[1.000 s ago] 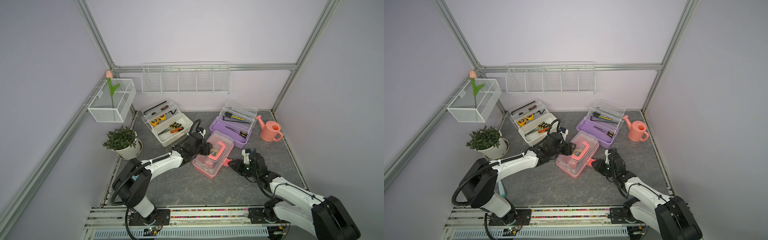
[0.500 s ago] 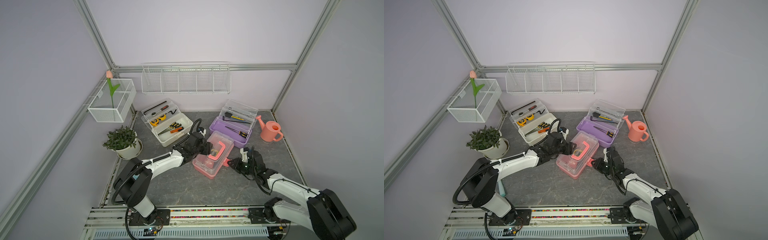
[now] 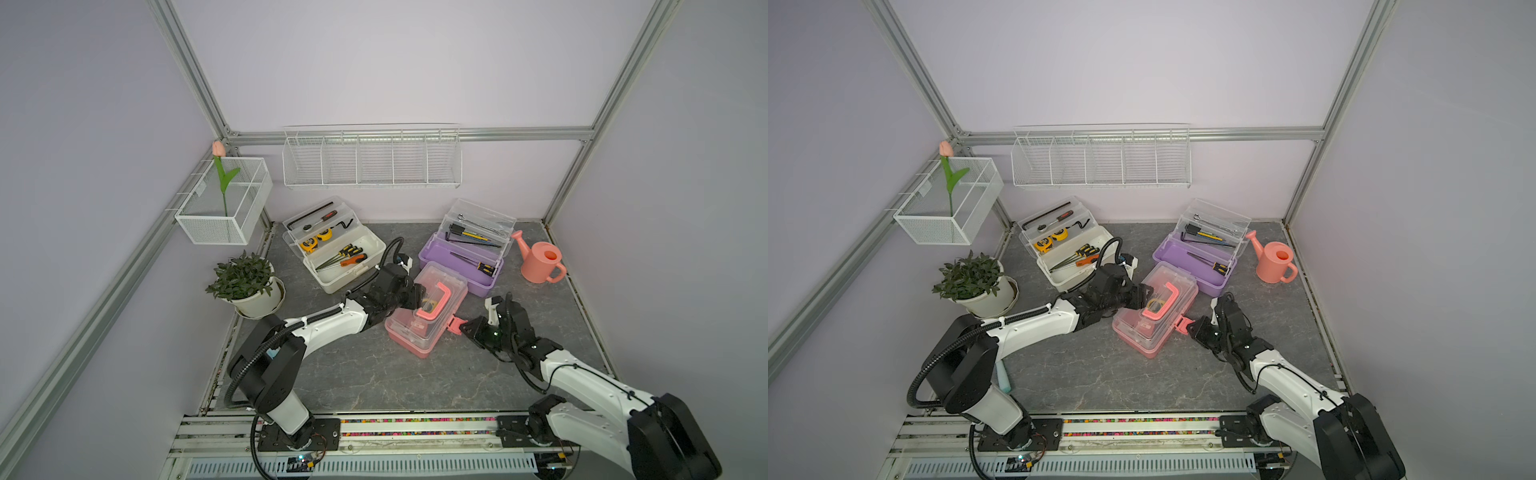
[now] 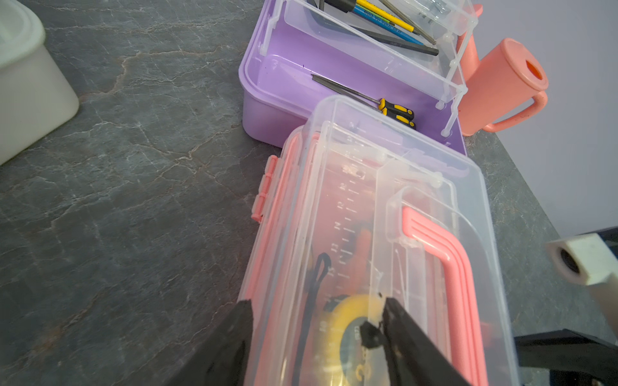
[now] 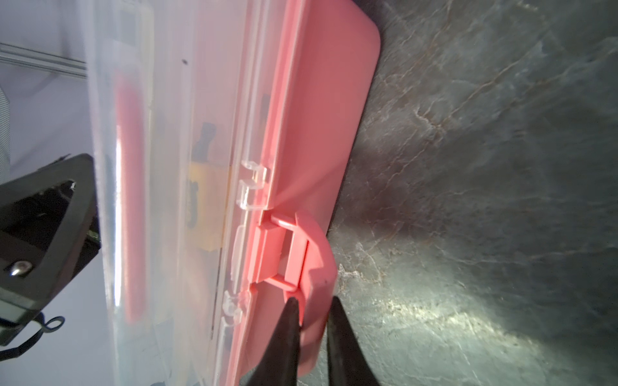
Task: Close toolboxes
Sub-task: Fasten the toolbox latch on the toolbox.
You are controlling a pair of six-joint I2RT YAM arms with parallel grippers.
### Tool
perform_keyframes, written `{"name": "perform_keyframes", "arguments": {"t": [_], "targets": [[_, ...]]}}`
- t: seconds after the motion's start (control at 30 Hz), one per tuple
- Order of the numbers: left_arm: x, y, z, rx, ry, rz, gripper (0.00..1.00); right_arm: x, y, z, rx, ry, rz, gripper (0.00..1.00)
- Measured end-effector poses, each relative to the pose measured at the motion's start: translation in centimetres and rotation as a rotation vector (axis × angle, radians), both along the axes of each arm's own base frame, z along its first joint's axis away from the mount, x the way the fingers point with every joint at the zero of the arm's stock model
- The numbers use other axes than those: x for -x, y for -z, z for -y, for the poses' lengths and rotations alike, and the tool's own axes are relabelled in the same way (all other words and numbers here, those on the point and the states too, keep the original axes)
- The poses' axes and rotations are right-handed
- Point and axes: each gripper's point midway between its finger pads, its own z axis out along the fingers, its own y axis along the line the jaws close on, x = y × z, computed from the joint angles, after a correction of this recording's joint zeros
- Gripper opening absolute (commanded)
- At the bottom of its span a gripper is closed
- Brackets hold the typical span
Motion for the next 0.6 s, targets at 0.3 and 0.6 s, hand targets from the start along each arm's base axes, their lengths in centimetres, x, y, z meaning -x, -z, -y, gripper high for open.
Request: {"name": "perform_keyframes", "arguments": {"t": [0.3, 0.6], "targets": [[-0.2, 0.1, 0.2, 0.007, -0.001, 0.007, 0.62, -0.4, -0.4, -0.4, -0.004, -0.003, -0.008, 0.21], [-0.5, 0.2, 0.5, 0.012, 0.0, 0.011, 0.62, -1.9, -2.9, -1.4, -0.047, -0.01, 0.079, 0.29]]}}
